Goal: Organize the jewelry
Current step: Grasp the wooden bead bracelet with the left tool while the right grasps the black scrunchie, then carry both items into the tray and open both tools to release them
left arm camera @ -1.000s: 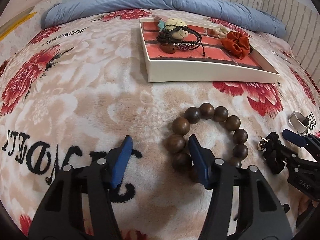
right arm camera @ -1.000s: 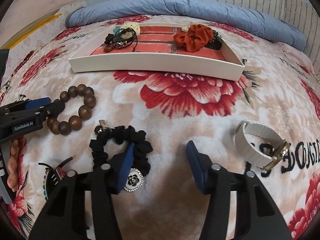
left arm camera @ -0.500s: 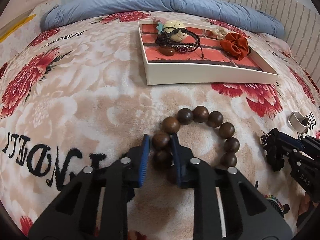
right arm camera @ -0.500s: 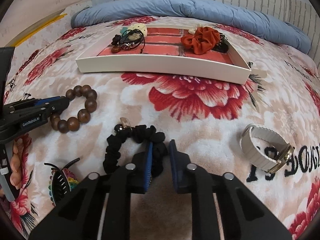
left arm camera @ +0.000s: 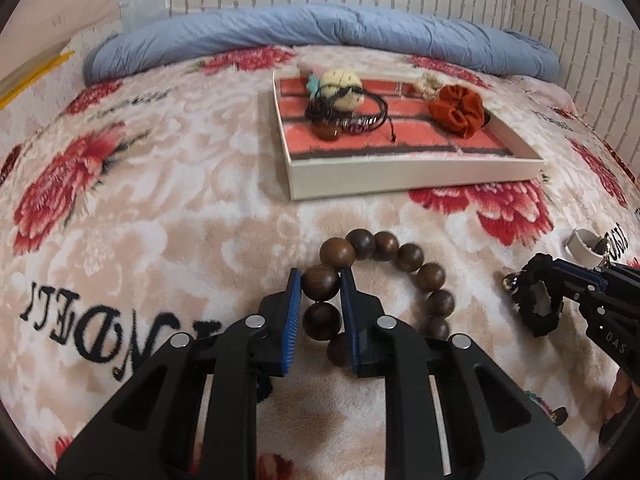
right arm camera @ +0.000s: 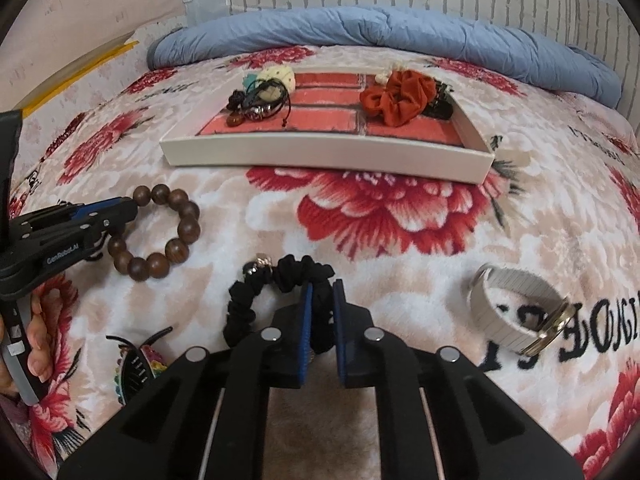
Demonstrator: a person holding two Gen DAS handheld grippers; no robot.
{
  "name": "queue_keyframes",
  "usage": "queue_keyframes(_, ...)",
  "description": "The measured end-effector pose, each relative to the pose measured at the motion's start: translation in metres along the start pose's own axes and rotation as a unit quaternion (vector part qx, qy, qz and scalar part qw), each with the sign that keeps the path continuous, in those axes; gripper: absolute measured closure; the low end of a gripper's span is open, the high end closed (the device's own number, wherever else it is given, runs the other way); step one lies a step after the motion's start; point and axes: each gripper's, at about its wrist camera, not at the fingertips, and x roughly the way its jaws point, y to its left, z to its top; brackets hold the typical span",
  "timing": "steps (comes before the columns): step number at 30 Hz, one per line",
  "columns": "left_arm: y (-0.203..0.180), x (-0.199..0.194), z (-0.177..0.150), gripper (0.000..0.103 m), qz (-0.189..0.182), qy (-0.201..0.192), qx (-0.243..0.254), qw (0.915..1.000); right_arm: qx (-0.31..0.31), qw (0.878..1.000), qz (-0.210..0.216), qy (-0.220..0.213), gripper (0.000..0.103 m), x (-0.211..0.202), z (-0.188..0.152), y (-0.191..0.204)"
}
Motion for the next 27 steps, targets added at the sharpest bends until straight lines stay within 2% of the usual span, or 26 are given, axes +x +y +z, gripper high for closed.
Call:
queue_keyframes(13,-0.011,-0.022,0.036,0.085,-0.015,-0.042,0.0,0.999,-0.006,0.999,-0.002,-0.042,0.093,-0.011,0.034,-0.011)
queue_keyframes(27,-0.024,-0.011,0.107,0.085,-0.035,-0.069,0.0,0.997,0.009,0.996,-0.011,-0.089,0.093,-0.009,0.119,-0.043)
